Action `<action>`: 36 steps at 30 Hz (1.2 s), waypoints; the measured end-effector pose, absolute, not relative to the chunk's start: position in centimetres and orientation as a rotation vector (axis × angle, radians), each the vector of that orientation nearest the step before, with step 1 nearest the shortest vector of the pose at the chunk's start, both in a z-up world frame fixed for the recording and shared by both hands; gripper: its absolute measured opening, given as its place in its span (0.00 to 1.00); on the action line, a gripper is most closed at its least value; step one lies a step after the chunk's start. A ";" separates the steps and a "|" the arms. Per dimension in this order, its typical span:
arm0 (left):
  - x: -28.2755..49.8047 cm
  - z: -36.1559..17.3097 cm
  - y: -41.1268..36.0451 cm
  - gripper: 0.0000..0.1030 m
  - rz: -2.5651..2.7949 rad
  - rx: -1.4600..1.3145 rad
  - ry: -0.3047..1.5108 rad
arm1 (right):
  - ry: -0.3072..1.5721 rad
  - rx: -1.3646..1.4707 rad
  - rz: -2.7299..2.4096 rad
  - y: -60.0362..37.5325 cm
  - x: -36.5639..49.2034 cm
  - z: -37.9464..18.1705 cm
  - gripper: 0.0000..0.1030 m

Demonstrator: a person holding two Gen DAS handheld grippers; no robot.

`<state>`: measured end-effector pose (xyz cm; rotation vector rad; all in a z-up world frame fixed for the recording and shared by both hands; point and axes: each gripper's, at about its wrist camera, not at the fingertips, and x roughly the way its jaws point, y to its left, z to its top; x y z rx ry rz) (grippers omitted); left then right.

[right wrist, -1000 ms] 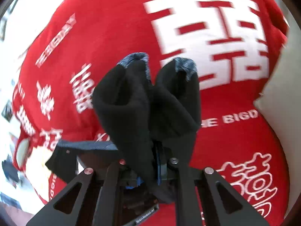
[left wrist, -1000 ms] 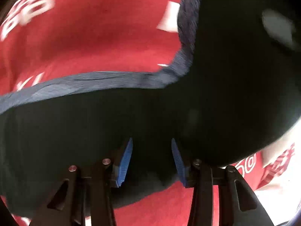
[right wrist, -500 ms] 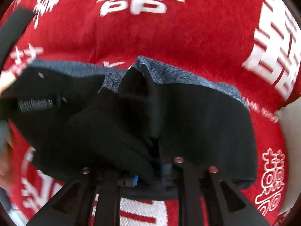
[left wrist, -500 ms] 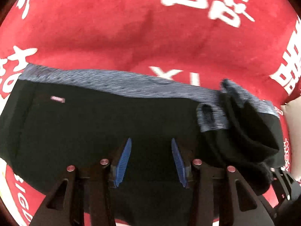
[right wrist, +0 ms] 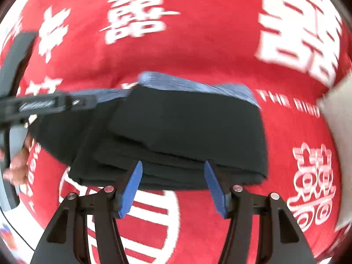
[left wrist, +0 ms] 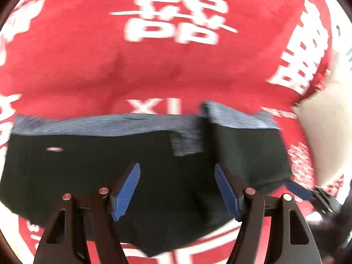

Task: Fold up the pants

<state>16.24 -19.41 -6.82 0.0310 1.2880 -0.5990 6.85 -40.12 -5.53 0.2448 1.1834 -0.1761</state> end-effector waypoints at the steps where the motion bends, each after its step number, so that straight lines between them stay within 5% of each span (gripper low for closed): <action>1: 16.2 -7.2 -20.5 0.69 -0.643 0.032 1.317 | 1.189 0.280 -0.187 -40.9 6.5 -5.6 0.61; 10: 14.6 -9.0 -24.9 0.66 -0.688 0.071 1.395 | 1.218 0.437 -0.220 -44.0 4.0 -6.8 0.61; 12: 14.7 -9.1 -25.4 0.28 -0.704 0.078 1.409 | 1.219 0.453 -0.218 -44.4 3.9 -7.0 0.60; 13: 14.7 -9.2 -25.7 0.26 -0.714 0.086 1.426 | 1.220 0.459 -0.217 -44.5 4.1 -7.1 0.57; 15: 14.6 -9.3 -26.4 0.04 -0.760 0.074 1.450 | 1.224 0.484 -0.209 -44.9 4.0 -7.2 0.50; 18: 14.3 -8.2 -26.6 0.04 -0.781 0.045 1.448 | 1.231 0.514 -0.207 -45.6 4.1 -7.1 0.44; 35: 9.6 -8.8 -21.7 0.05 -0.622 0.008 1.410 | 1.276 0.513 -0.165 -46.2 3.5 -7.0 0.44; 36: 9.7 -8.3 -21.8 0.17 -0.613 0.022 1.402 | 1.266 0.518 -0.166 -46.6 3.7 -6.6 0.44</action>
